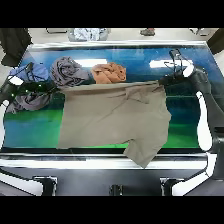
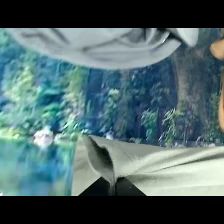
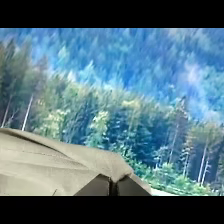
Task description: Fold the shirts.
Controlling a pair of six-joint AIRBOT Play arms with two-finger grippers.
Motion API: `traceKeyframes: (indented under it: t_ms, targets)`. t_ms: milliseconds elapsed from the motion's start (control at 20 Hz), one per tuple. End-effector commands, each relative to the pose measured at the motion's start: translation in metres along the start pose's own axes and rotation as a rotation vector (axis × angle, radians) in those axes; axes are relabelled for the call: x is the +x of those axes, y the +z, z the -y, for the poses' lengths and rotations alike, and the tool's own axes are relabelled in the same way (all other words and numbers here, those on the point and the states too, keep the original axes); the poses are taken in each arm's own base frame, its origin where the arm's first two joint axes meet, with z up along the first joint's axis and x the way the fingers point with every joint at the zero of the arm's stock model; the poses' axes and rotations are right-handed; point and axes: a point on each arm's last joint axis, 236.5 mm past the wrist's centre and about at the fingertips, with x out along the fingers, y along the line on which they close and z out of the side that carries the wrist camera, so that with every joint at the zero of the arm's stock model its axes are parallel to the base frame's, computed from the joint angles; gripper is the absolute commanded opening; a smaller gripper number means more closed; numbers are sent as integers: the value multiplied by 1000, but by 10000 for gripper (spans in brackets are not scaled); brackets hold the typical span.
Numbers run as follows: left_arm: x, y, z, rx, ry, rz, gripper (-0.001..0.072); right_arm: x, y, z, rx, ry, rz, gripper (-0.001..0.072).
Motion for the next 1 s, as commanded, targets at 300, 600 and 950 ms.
traceKeyframes:
  t_ms: [300,600,950]
  targets:
    - [-22,-98,-14,50,11,-448,27,-57,-139,-47,-84,262,-605,41]
    - [-25,-122,-18,1,14,-560,27,-54,-162,-60,-56,311,-663,39]
    - [-38,-128,-7,-36,1,-606,514,-58,-158,-56,-36,317,-655,693]
